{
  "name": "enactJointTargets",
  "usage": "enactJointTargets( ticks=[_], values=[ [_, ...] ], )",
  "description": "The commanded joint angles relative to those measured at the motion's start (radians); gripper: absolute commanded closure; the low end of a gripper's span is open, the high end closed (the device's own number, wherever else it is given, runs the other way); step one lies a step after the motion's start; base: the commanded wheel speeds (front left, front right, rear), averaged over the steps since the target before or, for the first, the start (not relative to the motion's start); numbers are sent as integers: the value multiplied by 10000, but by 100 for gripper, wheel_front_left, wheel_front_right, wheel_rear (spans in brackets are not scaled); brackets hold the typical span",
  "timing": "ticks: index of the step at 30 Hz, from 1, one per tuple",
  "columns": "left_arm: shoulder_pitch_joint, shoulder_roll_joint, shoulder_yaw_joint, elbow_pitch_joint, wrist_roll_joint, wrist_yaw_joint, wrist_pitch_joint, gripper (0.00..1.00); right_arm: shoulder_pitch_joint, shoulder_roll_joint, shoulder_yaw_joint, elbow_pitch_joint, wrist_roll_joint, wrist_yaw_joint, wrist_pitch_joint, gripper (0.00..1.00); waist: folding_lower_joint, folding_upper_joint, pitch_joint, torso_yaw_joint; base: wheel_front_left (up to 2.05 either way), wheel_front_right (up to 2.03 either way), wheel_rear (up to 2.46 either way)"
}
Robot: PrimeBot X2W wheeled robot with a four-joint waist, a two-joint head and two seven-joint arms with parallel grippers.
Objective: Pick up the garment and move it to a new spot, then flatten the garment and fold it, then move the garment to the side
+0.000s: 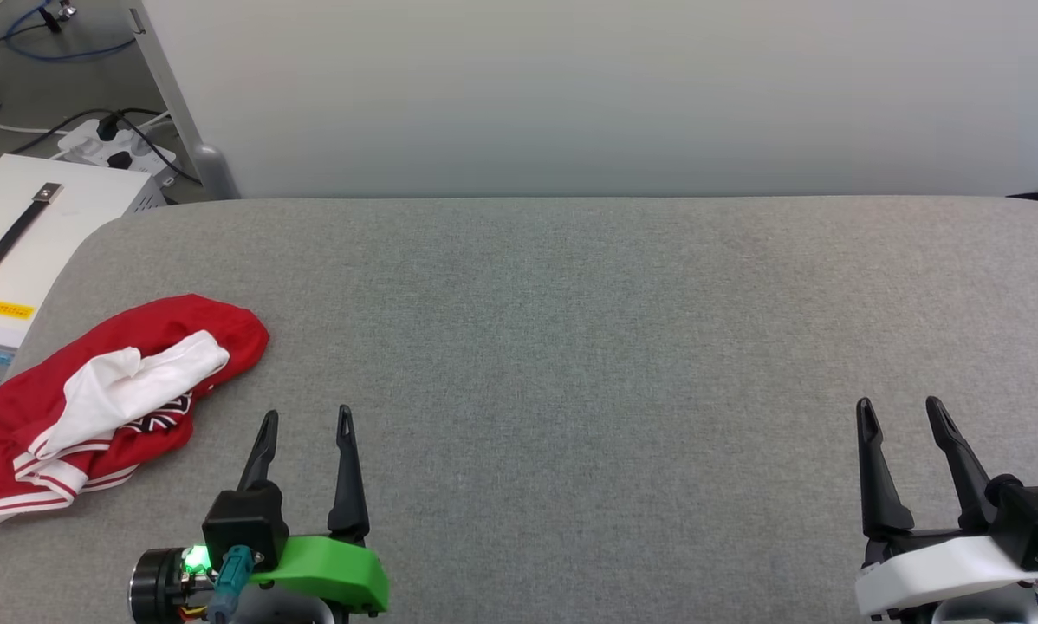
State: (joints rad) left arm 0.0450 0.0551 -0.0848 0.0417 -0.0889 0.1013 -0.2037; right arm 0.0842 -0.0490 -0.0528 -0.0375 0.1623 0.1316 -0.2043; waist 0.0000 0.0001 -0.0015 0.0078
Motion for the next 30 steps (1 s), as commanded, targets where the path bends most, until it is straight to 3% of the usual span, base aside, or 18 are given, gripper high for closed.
enactJointTargets(
  ticks=[1,30],
  values=[
    [108,-40,-25,16,-73,51,-114,0,154,-11,-32,29,87,-8,-115,0,0,-1,9,3,0,0,0],
    [76,-49,-205,402,-214,127,-580,0,300,-12,-74,167,67,-9,-575,0,0,-1,146,265,0,0,0]
  ],
)
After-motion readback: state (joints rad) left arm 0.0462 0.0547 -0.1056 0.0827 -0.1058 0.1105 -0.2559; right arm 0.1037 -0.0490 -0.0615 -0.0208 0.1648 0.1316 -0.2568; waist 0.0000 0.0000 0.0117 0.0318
